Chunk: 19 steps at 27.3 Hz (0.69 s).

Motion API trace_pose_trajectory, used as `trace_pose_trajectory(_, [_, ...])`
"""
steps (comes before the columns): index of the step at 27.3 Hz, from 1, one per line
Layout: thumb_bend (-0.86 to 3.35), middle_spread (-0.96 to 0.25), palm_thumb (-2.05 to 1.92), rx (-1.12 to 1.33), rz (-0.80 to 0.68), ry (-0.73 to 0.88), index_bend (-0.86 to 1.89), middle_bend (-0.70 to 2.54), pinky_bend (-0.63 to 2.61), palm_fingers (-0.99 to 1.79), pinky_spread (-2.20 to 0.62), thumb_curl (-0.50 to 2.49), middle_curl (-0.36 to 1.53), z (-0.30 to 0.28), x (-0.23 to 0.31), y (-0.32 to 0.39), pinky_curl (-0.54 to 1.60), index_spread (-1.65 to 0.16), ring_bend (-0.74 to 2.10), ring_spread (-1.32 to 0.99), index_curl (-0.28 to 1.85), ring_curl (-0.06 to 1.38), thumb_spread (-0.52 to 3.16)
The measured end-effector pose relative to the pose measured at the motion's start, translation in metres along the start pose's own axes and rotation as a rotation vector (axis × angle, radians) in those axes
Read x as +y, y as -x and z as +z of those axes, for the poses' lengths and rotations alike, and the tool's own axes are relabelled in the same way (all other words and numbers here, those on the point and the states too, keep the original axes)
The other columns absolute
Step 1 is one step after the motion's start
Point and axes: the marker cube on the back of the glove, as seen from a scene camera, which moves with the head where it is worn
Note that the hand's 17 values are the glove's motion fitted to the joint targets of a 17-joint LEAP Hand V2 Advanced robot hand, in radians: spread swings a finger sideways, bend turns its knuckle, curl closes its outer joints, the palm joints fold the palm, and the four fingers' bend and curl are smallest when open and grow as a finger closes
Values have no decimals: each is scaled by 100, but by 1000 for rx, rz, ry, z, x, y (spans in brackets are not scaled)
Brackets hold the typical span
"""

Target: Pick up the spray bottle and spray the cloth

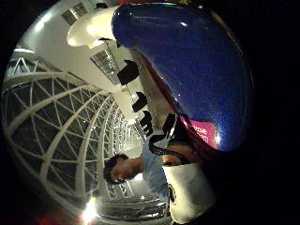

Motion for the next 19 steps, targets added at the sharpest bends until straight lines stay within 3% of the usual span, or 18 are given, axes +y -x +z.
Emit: trace_pose_trajectory(19, [-3,2,80,20,53,53,4,41,55,68,29,60,43,12,3,1,37,-31,73,8,7,39,86])
